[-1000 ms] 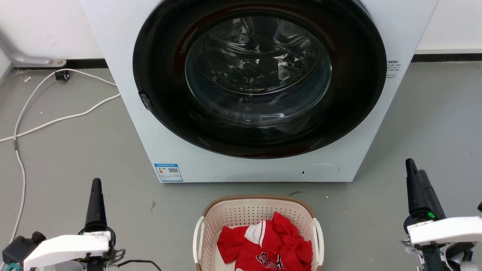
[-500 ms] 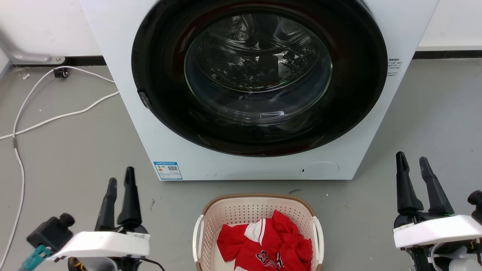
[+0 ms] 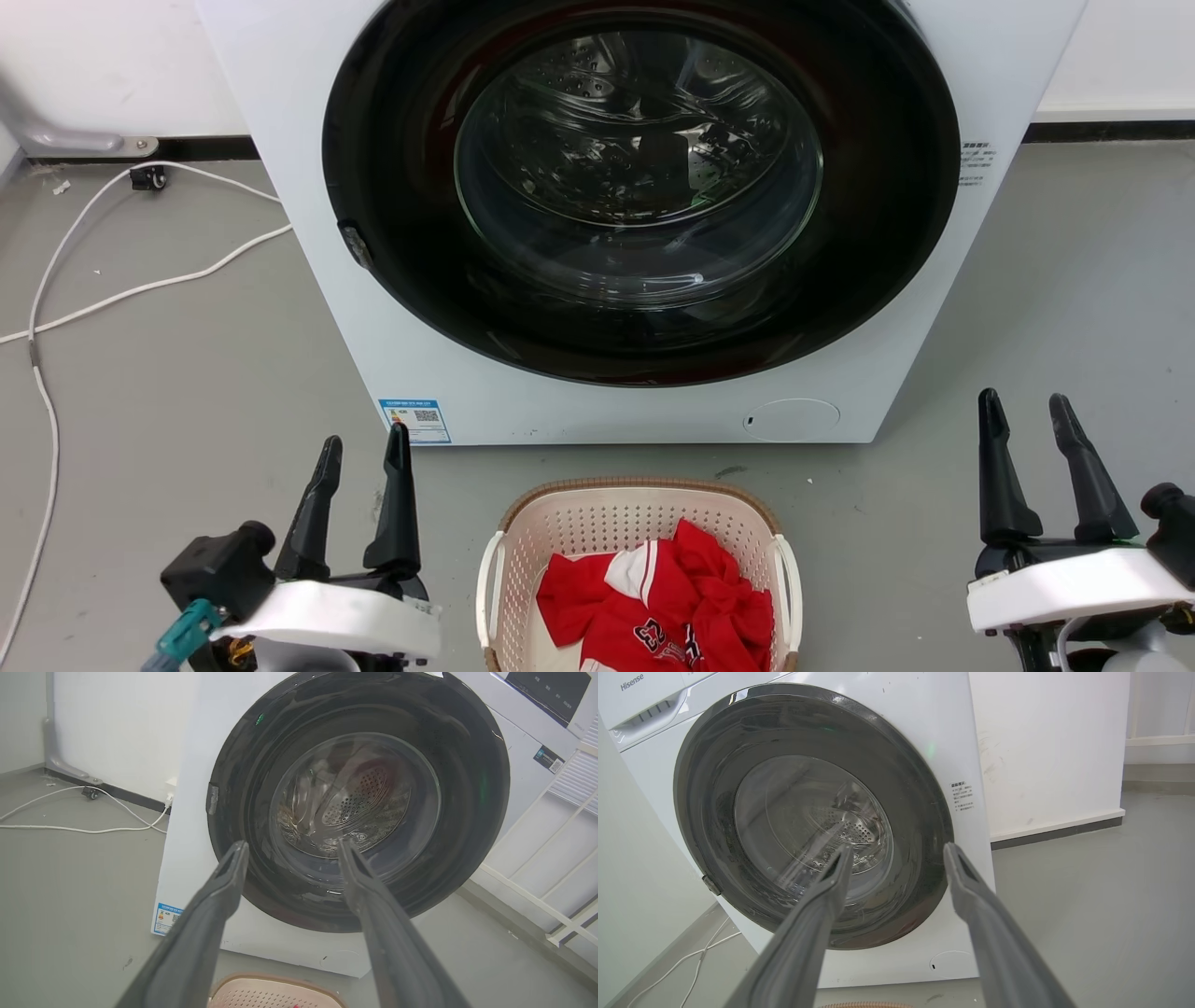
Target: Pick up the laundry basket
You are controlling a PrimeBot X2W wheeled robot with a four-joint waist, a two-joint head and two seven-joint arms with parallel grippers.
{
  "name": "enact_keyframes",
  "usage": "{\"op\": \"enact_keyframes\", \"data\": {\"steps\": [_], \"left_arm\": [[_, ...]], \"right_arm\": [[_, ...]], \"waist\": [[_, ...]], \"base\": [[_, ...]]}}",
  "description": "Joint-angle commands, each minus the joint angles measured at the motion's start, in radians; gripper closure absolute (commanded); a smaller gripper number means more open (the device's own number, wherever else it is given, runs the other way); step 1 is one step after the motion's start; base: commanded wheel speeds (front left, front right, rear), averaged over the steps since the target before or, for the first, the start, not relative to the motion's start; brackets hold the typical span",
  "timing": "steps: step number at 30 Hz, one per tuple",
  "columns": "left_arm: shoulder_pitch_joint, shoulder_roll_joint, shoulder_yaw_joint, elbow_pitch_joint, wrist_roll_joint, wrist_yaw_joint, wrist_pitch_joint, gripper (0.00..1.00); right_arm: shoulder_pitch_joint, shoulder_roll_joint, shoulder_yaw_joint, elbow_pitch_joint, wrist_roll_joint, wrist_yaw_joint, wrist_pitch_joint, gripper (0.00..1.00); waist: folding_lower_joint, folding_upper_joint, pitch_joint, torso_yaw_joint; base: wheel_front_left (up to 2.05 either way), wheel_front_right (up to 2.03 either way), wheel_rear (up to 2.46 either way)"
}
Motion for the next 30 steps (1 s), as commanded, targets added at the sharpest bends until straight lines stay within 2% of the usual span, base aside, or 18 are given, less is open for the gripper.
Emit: {"op": "enact_keyframes", "data": {"steps": [1,18,30], "left_arm": [[-0.004,0.010,-0.007,-0.013,0.026,0.007,-0.009,0.00],[-0.013,0.095,-0.167,-0.019,0.218,0.102,-0.049,0.00],[-0.010,0.137,-0.252,0.003,0.301,0.155,-0.074,0.00]], "right_arm": [[0.003,-0.001,0.000,-0.008,-0.023,0.000,-0.007,0.00],[0.022,0.000,-0.002,0.025,-0.194,0.000,-0.048,0.00],[0.032,0.000,0.008,0.032,-0.300,0.000,-0.074,0.00]], "waist": [[0.0000,0.0000,0.000,0.000],[0.0000,0.0000,0.001,-0.003],[0.0000,0.0000,0.001,-0.004]], "base": [[0.00,0.00,0.00],[0.00,0.00,0.00],[0.00,0.00,0.00]]}}
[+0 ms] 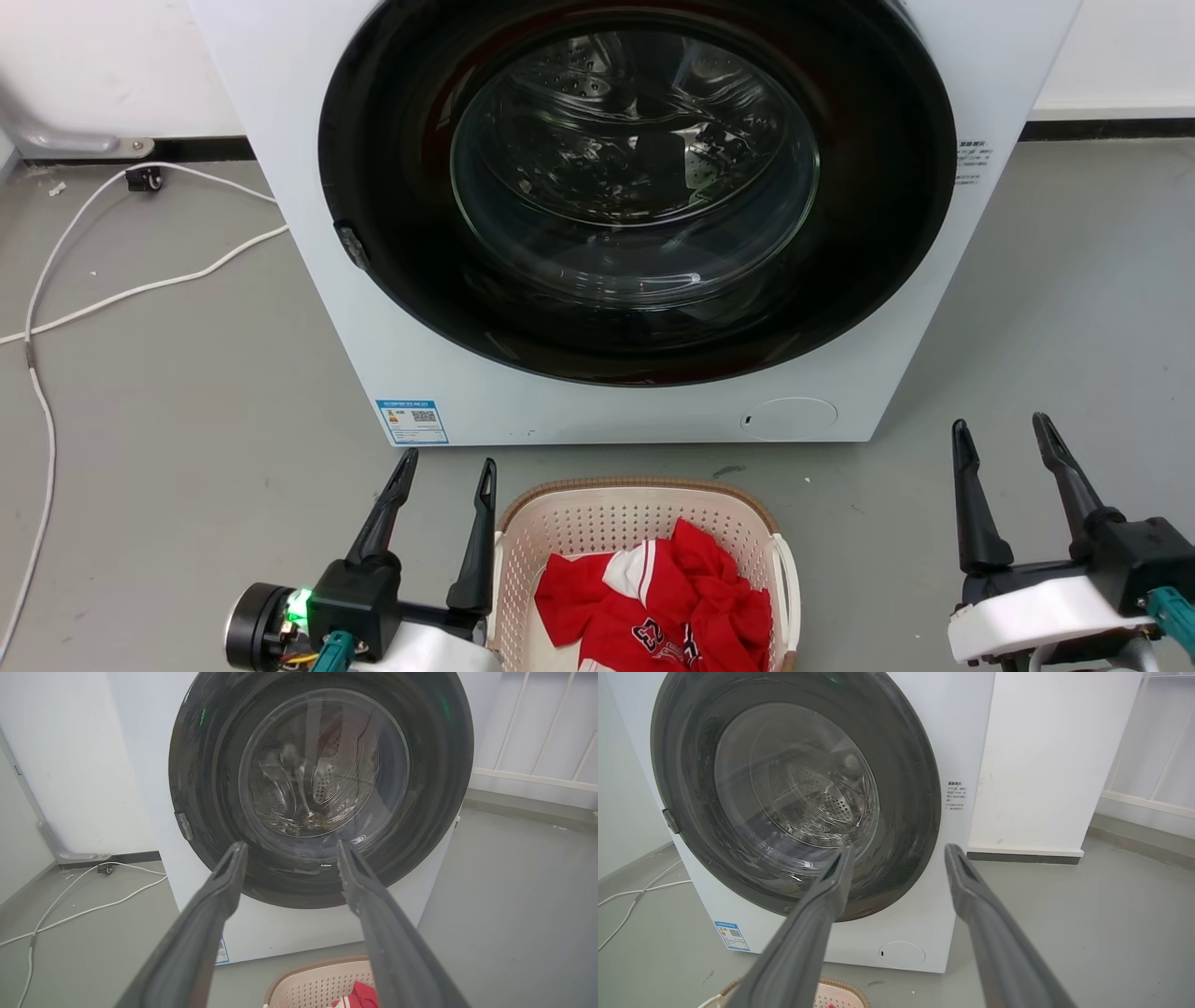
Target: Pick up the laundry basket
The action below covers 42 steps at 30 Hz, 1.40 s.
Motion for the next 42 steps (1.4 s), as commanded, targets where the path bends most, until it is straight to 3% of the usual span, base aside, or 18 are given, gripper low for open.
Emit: {"op": "enact_keyframes", "data": {"steps": [1,8,16,20,25,42], "left_arm": [[-0.005,0.003,-0.004,-0.002,0.012,0.005,-0.008,0.00],[0.025,-0.046,0.057,-0.007,-0.028,-0.028,-0.021,0.00],[0.052,-0.109,0.151,0.025,-0.024,-0.161,-0.036,0.00],[0.060,-0.125,0.176,0.036,0.013,-0.194,-0.044,0.00],[0.059,-0.134,0.183,0.037,0.057,-0.213,-0.052,0.00],[0.051,-0.138,0.196,0.044,0.039,-0.228,-0.051,0.00]], "right_arm": [[0.007,0.000,0.002,-0.005,-0.020,0.000,-0.012,0.00],[0.018,0.001,0.001,0.007,0.015,0.000,-0.025,0.00],[0.024,0.001,0.007,0.033,0.062,0.000,-0.039,0.00],[0.022,0.001,0.010,0.036,0.049,0.000,-0.046,0.00],[0.021,0.001,0.008,0.028,0.020,0.000,-0.054,0.00],[0.007,0.001,0.009,0.033,0.033,0.000,-0.053,0.00]], "waist": [[0.0000,0.0000,0.000,-0.001],[0.0000,0.0000,-0.002,-0.004],[0.0000,0.0000,0.001,-0.006],[0.0000,0.0000,0.003,-0.008],[0.0000,0.0000,0.008,-0.007],[0.0000,0.0000,0.017,-0.004]], "base": [[0.00,0.00,0.00],[0.00,0.00,0.00],[0.00,0.00,0.00],[0.00,0.00,0.00],[0.00,0.00,0.00],[0.00,0.00,0.00]]}}
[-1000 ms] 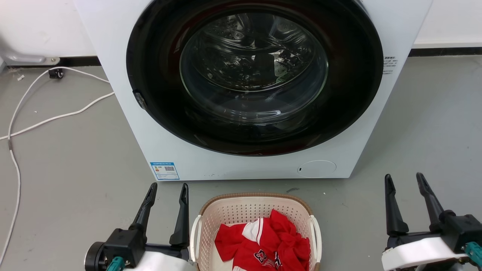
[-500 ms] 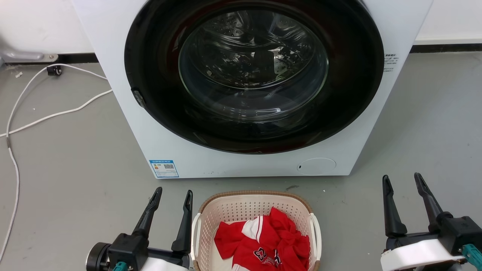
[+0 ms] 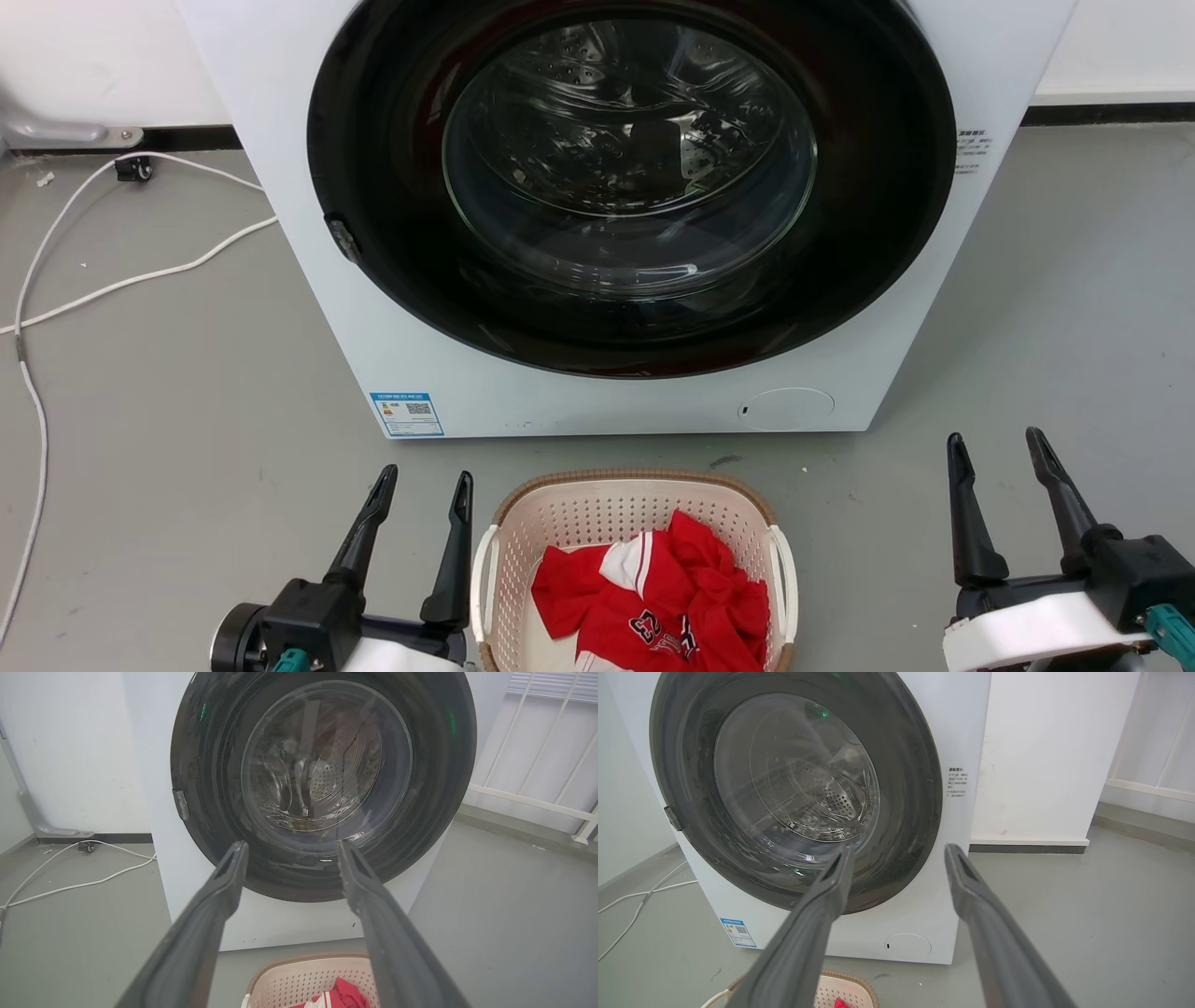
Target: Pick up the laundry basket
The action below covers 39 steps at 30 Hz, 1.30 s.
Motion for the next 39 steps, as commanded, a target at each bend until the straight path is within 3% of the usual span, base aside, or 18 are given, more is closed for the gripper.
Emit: {"op": "enact_keyframes", "data": {"steps": [1,10,21,31,39], "left_arm": [[-0.001,-0.001,0.002,0.000,-0.001,-0.001,-0.005,0.00],[-0.008,-0.001,0.004,0.018,-0.008,-0.003,-0.005,0.00],[-0.170,0.000,0.067,0.168,0.020,-0.003,-0.004,0.00],[-0.425,0.065,0.123,0.431,0.012,-0.009,-0.004,0.00],[-0.646,0.121,0.028,0.726,-0.020,-0.011,-0.004,0.00]], "right_arm": [[-0.007,0.001,0.001,0.000,0.004,-0.001,-0.003,0.00],[-0.018,0.001,0.000,-0.003,0.005,-0.001,-0.003,0.00],[-0.180,0.001,0.034,0.111,-0.040,-0.001,-0.003,0.00],[-0.395,0.001,0.066,0.318,-0.044,-0.001,0.039,0.00],[-0.575,0.000,0.092,0.521,-0.020,-0.001,0.126,0.00]], "waist": [[0.0000,0.0000,0.000,0.000],[0.0000,0.0000,0.024,-0.002],[0.0000,0.0000,0.287,-0.021],[0.0000,0.0000,0.516,-0.030],[0.0000,0.0000,0.639,-0.024]], "base": [[0.00,0.00,0.00],[0.00,0.00,0.00],[0.00,0.00,0.00],[0.00,0.00,0.00],[0.00,0.00,0.00]]}}
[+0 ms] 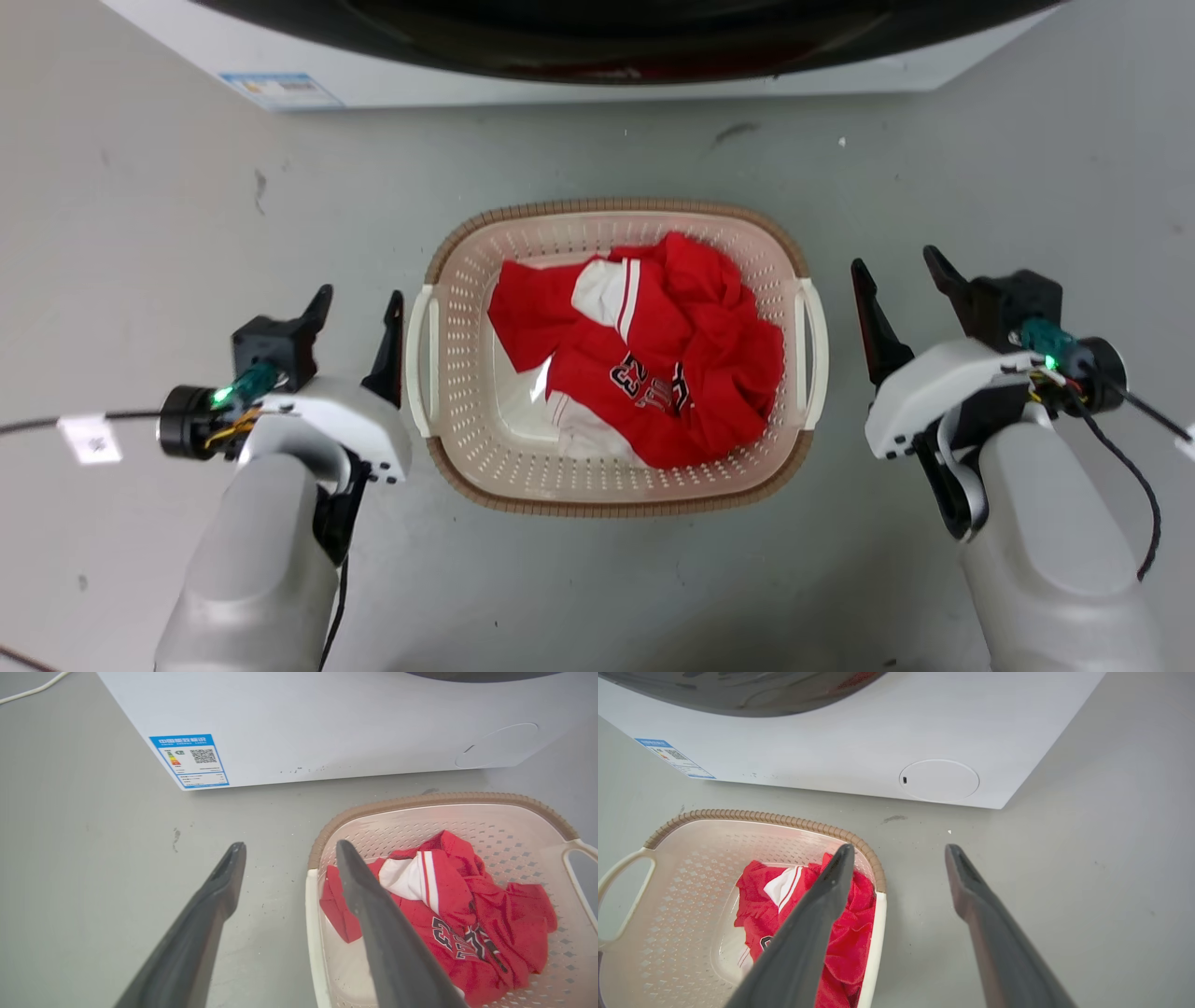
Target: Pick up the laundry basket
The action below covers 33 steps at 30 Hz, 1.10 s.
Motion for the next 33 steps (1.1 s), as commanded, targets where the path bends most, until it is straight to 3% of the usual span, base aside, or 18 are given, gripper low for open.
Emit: {"op": "enact_keyframes", "data": {"steps": [1,13,26,33], "left_arm": [[-0.053,0.012,-0.045,0.060,-0.023,-0.001,-0.002,0.00],[-0.271,0.062,-0.374,0.299,-0.229,0.000,0.161,0.00],[-0.359,0.144,-0.626,0.275,-0.466,-0.001,0.306,0.00],[-0.388,0.170,-0.718,0.276,-0.538,-0.001,0.345,0.00]], "right_arm": [[-0.049,-0.001,0.009,0.041,0.020,-0.001,0.020,0.00],[-0.243,-0.002,0.070,0.318,0.136,-0.001,0.167,0.00],[-0.415,-0.001,0.163,0.578,0.202,-0.001,0.232,0.00],[-0.458,-0.001,0.201,0.640,0.234,-0.001,0.234,0.00]], "waist": [[-0.0002,0.0000,0.061,0.003],[-0.0002,0.0000,0.168,0.018],[-0.0002,0.0000,0.225,0.020],[-0.0002,0.0000,0.243,0.023]], "base": [[0.00,0.00,0.00],[0.00,0.00,0.00],[0.00,0.00,0.00],[0.00,0.00,0.00]]}}
